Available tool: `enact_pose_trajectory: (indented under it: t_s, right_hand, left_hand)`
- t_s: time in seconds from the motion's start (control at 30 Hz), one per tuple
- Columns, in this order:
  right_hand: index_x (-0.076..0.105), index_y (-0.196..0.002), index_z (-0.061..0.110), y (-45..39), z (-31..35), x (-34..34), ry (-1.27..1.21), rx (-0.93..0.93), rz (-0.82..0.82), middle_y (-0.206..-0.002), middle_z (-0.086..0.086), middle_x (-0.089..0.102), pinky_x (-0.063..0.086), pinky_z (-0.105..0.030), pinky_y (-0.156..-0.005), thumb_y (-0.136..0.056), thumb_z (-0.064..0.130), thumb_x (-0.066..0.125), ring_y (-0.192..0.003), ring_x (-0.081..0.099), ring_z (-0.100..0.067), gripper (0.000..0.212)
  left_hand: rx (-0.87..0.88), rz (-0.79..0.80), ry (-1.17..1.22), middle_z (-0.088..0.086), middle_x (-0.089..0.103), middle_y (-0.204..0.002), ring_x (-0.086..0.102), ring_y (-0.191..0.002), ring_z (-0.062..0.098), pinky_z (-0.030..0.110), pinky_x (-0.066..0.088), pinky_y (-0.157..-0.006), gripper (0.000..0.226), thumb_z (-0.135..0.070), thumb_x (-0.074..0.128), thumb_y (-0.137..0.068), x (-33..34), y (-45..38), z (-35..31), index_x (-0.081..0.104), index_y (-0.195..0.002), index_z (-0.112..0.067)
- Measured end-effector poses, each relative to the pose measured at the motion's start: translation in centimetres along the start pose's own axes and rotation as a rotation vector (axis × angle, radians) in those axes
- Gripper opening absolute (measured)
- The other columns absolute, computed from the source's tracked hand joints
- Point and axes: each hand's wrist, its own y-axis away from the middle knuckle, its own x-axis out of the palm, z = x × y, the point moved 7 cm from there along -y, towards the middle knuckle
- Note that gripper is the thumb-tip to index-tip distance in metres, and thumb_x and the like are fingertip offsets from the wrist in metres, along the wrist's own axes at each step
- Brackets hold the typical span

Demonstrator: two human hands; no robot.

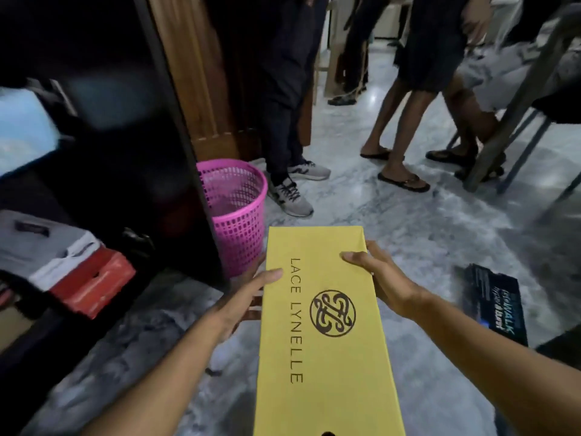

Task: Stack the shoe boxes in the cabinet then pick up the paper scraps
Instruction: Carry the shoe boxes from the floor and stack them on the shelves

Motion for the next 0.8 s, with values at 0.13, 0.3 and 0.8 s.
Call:
enact_pose_trajectory:
  t_s: [0.13, 0.3, 0.8]
  right_hand:
    - [0.05, -0.136, 0.035, 0.0, 4.1, 9.8, -0.024, -0.065, 0.185, -0.124, -0.01, 0.075, 0.053, -0.062, -0.102, -0.068, 0.058, 0.087, -0.113, 0.073, -0.035, 0.081]
    - [0.044, -0.144, 0.046, 2.6, 8.3, 20.3, -0.009, -0.08, 0.513, -0.132, -0.005, 0.071, 0.058, -0.052, -0.095, -0.068, 0.051, 0.084, -0.118, 0.069, -0.028, 0.086]
    - [0.073, -0.116, 0.026, -2.0, 25.9, 35.9, -0.244, -0.28, 0.547, -0.124, -0.021, 0.048, 0.061, -0.039, -0.073, -0.088, 0.042, 0.072, -0.102, 0.051, -0.036, 0.033]
  left_hand:
    - [0.171, -0.239, -0.019, -0.007, 0.076, -0.12, 0.072, -0.111, 0.016, 0.031, 0.057, -0.084, 0.074, -0.057, 0.07, -0.069, -8.5, 6.1, -3.4, 0.058, -0.138, -0.034]
    - [0.261, -0.565, 0.005, 0.003, 0.077, -0.113, 0.075, -0.099, 0.019, 0.03, 0.061, -0.081, 0.078, -0.059, 0.072, -0.066, -19.6, 12.7, -8.2, 0.064, -0.131, -0.017]
    - [0.478, -1.119, 0.189, -0.003, 0.064, -0.116, 0.06, -0.103, 0.013, 0.027, 0.037, -0.068, 0.055, -0.061, 0.061, -0.089, -34.5, 19.1, -23.9, 0.054, -0.125, -0.02]
